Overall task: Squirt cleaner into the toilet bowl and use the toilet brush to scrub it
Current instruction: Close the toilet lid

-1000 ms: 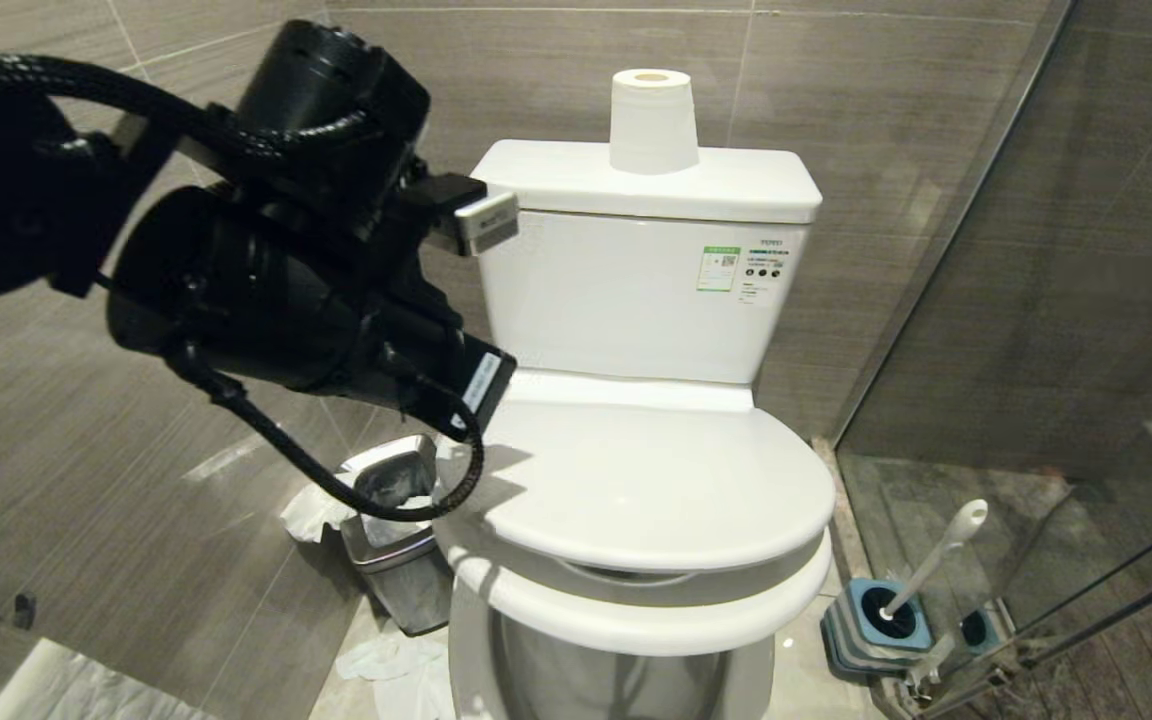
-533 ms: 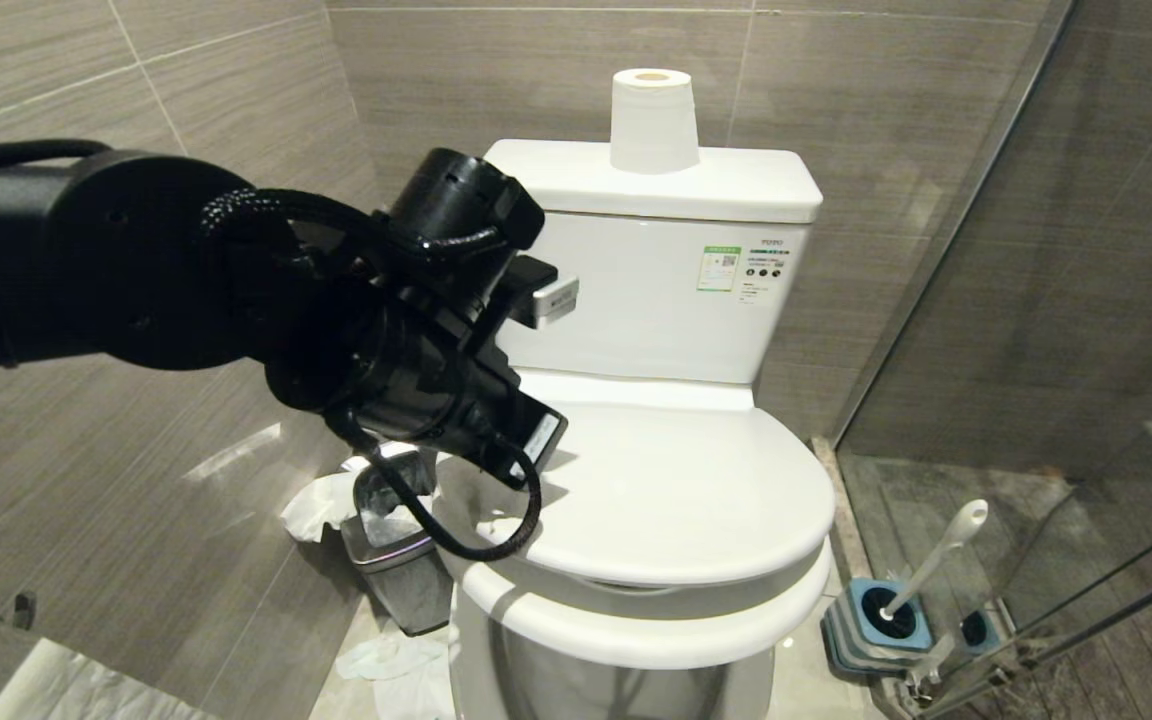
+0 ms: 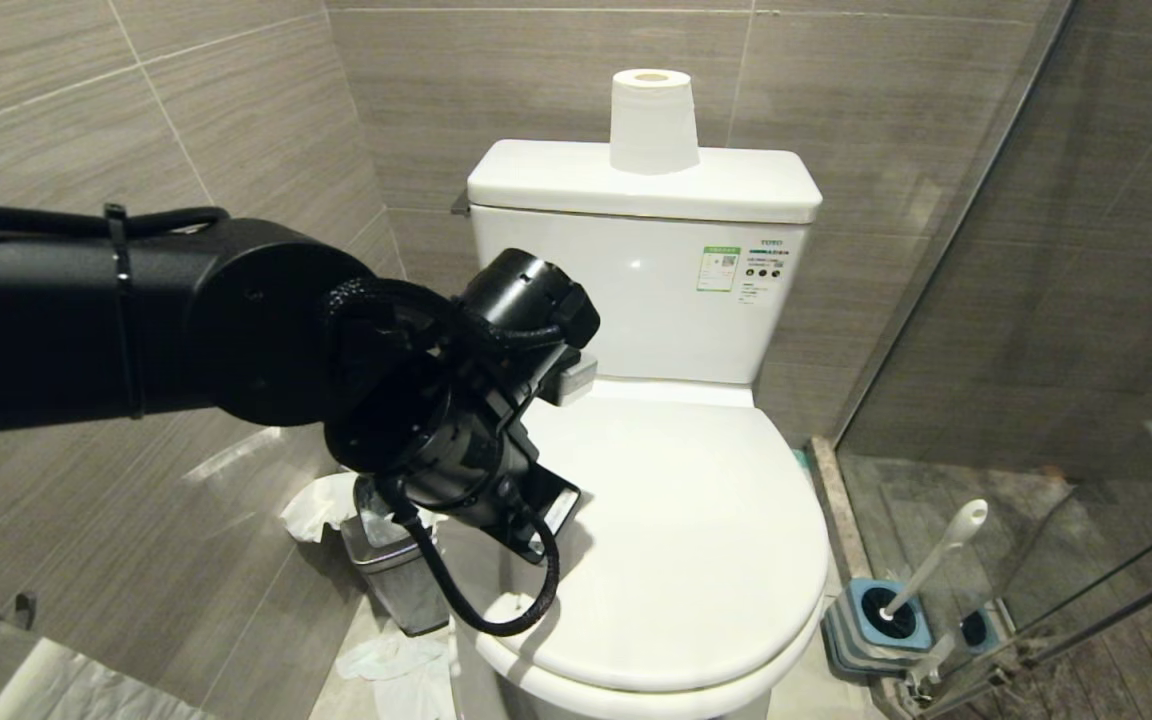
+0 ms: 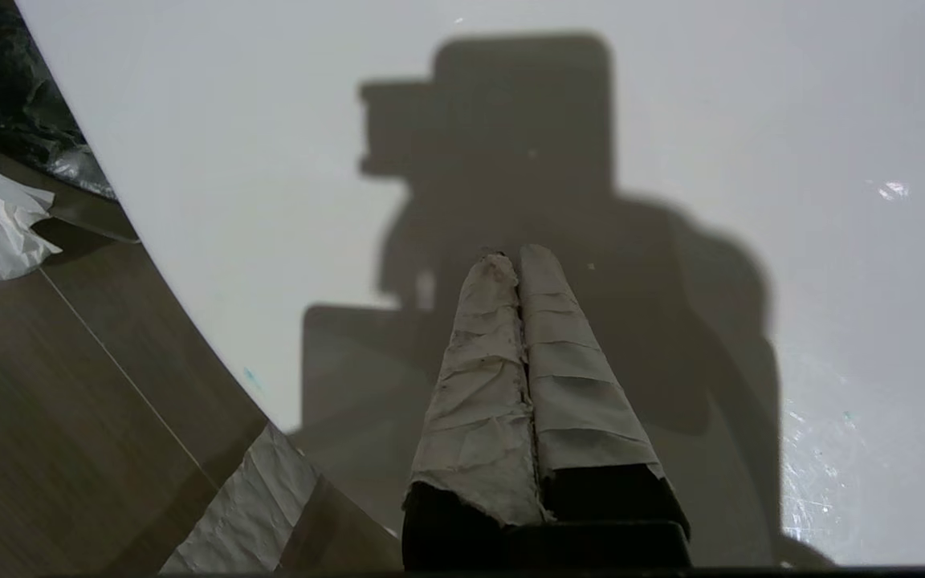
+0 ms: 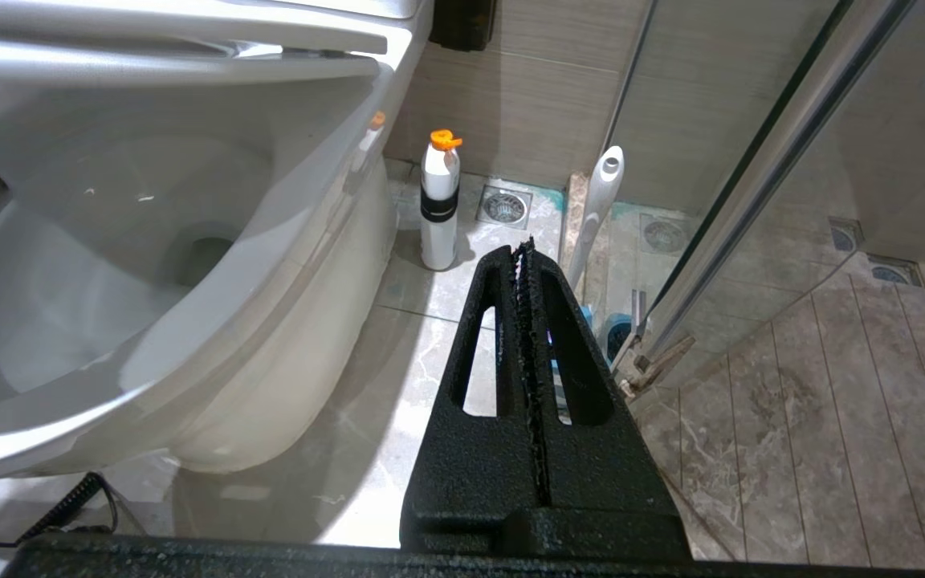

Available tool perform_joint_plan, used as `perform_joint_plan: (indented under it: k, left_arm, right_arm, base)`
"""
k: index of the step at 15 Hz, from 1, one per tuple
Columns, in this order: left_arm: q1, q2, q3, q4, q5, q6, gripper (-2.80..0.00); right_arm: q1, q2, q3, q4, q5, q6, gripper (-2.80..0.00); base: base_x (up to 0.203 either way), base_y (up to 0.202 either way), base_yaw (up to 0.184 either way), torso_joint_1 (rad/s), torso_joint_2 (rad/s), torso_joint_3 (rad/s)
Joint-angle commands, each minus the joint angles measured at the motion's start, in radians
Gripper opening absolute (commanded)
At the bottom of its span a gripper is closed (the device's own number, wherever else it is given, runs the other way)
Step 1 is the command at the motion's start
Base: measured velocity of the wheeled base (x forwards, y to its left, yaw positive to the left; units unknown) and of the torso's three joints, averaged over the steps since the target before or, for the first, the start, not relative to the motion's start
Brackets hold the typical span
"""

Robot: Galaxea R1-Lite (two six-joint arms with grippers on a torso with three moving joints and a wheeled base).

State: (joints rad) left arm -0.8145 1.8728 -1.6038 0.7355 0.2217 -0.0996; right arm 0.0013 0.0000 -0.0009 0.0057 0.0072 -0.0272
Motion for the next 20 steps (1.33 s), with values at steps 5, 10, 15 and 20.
perform_joint_plan:
  k: [5,10,15,20]
  left_arm:
    - [-0.002,0.063,0.032,-0.003,0.024,-0.118,-2.80]
    - [-0.002,0.093,0.078,-0.002,0.023,-0.168,-2.80]
    - [-0.010,0.176,0.079,-0.002,0.027,-0.198,-2.80]
    - [-0.011,0.250,0.079,-0.005,0.070,-0.304,-2.80]
  right_arm:
    - [0.000,0.001,-0.001,0.000,0.000,0.000,-2.80]
    - [0.000,0.001,0.000,0.000,0.000,0.000,-2.80]
    - [0.000,0.000,-0.001,0.000,0.000,0.000,-2.80]
    - [0.000,0.000,0.001,0.000,0.000,0.000,-2.80]
  base:
    - [0.000,0.000,0.000,0.000,0.00,0.000]
    - [0.000,0.000,0.000,0.000,0.00,0.000]
    - [0.000,0.000,0.000,0.000,0.00,0.000]
    - [0.000,0.000,0.000,0.000,0.00,0.000]
